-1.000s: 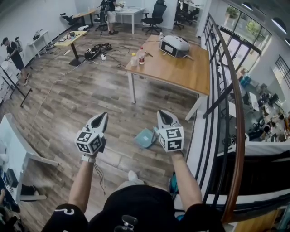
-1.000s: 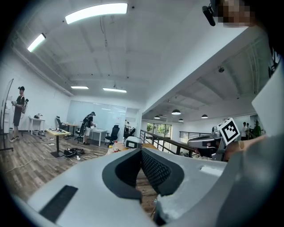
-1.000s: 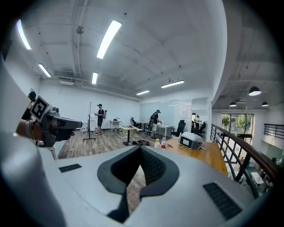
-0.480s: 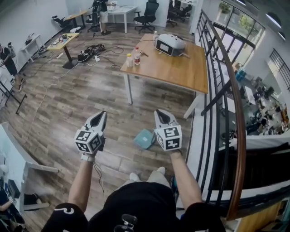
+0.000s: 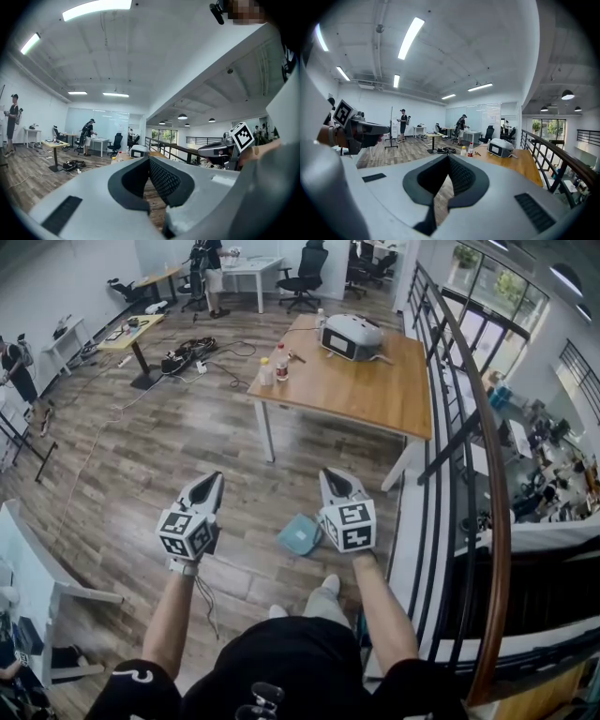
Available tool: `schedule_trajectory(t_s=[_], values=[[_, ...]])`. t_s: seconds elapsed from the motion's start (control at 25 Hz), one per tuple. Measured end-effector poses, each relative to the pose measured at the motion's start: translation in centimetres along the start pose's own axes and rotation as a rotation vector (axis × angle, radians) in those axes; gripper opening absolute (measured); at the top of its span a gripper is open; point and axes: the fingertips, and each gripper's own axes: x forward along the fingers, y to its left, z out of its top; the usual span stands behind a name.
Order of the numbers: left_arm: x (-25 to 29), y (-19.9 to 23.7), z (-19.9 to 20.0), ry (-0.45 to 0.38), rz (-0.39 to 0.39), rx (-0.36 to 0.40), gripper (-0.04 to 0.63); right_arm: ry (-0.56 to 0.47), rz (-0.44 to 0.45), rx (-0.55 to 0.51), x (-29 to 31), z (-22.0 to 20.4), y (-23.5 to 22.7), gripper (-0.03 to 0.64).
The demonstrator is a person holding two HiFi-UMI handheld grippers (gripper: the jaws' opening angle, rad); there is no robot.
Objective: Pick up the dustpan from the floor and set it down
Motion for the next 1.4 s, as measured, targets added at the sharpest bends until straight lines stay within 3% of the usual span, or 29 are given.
schedule_trajectory(t_s=[0.72, 1.4], values=[[3.4, -0.8, -1.3, 0.030, 0.004, 0.005, -0.006, 0.018, 0.014, 0.014, 2.0, -1.2, -2.8, -0.003], [7.9, -0.2, -12.0, 0.156, 0.011, -0.073, -0.007, 0.124, 0.072, 0.064, 7.6, -10.6, -4.3, -0.003]])
